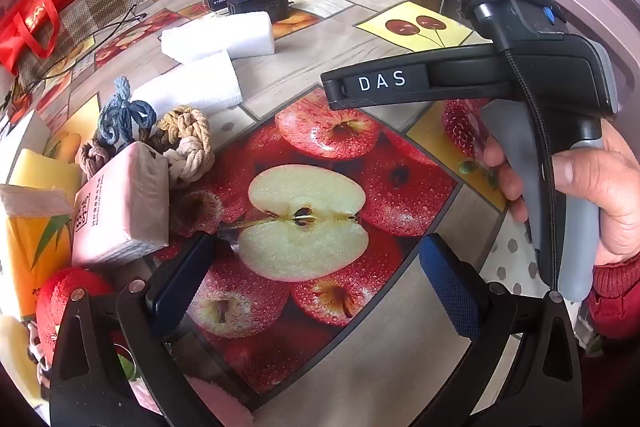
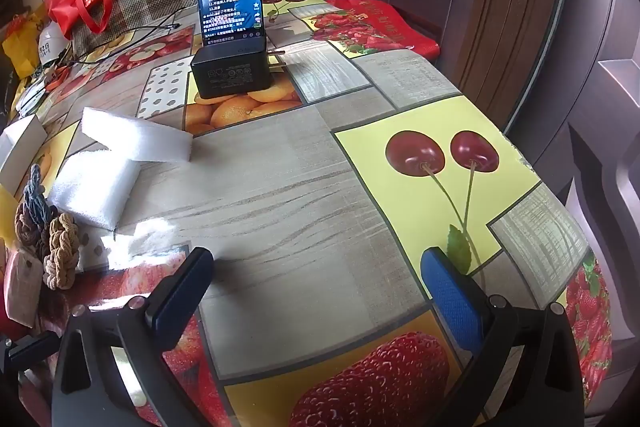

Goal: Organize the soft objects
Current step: 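Move both tools toward the pink plush and pink tissue pack, then grasp the pink fluffy plush with the left tool while the right tool grasps the pink tissue pack, then carry the pink plush with the left tool while the right tool carries the tissue pack to the white box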

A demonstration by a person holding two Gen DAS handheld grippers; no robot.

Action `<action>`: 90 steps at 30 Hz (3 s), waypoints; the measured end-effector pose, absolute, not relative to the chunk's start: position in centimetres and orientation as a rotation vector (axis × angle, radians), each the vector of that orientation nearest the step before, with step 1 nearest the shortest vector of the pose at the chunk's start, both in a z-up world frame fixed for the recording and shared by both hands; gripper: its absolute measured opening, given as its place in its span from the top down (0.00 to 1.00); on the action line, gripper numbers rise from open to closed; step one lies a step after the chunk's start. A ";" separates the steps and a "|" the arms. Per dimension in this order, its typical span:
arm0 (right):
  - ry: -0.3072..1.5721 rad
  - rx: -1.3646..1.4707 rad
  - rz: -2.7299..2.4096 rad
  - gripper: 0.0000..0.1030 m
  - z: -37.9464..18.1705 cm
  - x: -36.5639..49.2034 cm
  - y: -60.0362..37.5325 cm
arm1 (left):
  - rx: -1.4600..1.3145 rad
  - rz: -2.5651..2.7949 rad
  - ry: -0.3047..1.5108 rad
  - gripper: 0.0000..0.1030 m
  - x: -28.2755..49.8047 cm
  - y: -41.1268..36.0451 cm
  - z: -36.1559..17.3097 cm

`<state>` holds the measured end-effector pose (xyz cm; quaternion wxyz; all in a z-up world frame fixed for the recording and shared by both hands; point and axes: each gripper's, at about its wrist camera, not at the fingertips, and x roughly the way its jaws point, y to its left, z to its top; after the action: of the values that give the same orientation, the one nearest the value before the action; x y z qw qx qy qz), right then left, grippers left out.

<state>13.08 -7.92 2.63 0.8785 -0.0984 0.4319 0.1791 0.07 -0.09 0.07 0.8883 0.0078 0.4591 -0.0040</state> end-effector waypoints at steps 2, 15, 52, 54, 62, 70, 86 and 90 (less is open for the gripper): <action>0.901 -0.207 0.373 0.00 2.6 13.1 -7.9 | 0.017 -0.008 0.954 0.00 0.1 -0.1 0.1; 0.899 -0.208 0.372 0.00 2.6 13.0 -7.8 | 0.027 -0.009 0.951 0.00 0.0 -0.5 0.2; 0.598 -0.643 1.250 0.35 3.4 1.6 4.9 | -0.172 0.006 0.881 0.35 -10.4 5.8 1.0; 0.583 -0.647 1.235 0.45 3.5 1.4 4.6 | -0.167 0.002 0.872 0.37 -10.6 5.6 1.0; 0.444 -0.312 1.162 0.47 6.9 1.9 -1.3 | -0.050 0.108 0.640 0.38 -14.3 4.7 4.3; 0.404 -0.118 1.074 0.65 8.4 3.1 -4.2 | -0.062 0.475 0.454 0.38 -17.5 11.9 5.7; 0.572 -0.507 1.084 0.05 5.3 0.5 -1.8 | -0.173 0.501 0.418 0.37 -19.1 14.5 5.4; 0.662 -0.670 1.048 0.47 3.0 0.4 0.3 | -0.175 0.512 0.411 0.37 -19.3 14.6 5.5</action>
<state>0.36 0.32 3.03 0.7619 -0.3081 0.3045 0.4816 -19.26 14.57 5.47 0.9429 -0.0857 0.2014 0.2511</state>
